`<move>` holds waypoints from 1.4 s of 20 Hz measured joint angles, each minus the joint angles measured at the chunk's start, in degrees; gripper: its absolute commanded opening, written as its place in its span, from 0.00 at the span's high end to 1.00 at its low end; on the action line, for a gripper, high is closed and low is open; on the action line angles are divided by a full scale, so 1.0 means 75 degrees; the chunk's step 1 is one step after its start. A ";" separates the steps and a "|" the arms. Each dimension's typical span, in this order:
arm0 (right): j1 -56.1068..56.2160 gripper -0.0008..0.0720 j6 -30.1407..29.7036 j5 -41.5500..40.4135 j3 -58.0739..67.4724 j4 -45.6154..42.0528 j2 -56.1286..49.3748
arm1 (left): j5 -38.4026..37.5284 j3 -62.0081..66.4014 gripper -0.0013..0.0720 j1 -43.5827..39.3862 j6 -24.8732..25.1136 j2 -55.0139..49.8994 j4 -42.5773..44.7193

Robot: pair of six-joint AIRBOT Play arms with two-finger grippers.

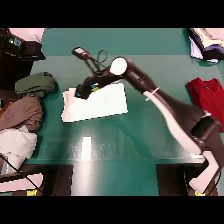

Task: Fold the shirts.

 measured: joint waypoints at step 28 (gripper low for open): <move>-0.2151 0.97 0.0574 0.0527 -0.2378 0.2107 -0.1084 | -0.0099 -0.0047 0.95 -0.0006 0.0143 -0.0201 -0.0431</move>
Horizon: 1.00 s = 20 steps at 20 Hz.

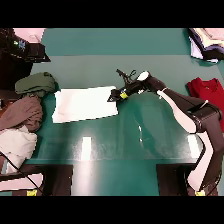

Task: Fold the shirts.

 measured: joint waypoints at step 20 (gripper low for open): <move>-0.6968 0.98 -0.0064 -0.2122 -0.2477 -0.1335 0.4570 | 0.0300 0.0000 0.95 0.0003 0.0038 0.0000 -0.0740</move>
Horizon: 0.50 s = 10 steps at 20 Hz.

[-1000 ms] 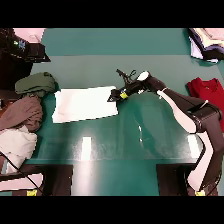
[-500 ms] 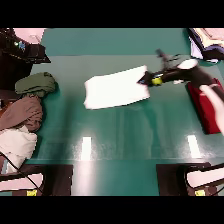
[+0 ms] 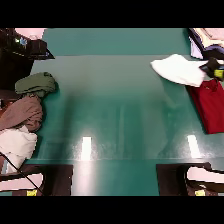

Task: Fold the shirts.

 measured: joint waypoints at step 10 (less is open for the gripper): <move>-0.1102 0.97 0.0000 0.0493 0.1784 -0.0079 -0.0017 | 0.0102 0.0000 0.95 -0.0003 -0.0032 0.0000 -0.0111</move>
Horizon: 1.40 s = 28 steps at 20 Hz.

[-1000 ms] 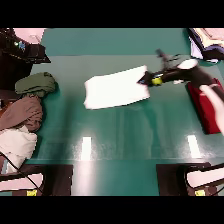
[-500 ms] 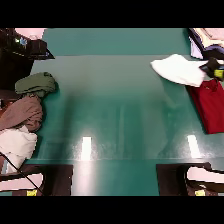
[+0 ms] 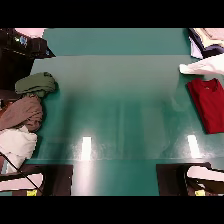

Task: Fold the shirts.

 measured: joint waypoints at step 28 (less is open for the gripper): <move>-0.0131 0.39 0.2649 0.5633 0.1043 -0.3643 0.0781 | -0.0361 0.0000 0.95 0.0003 0.0245 0.0000 -0.0003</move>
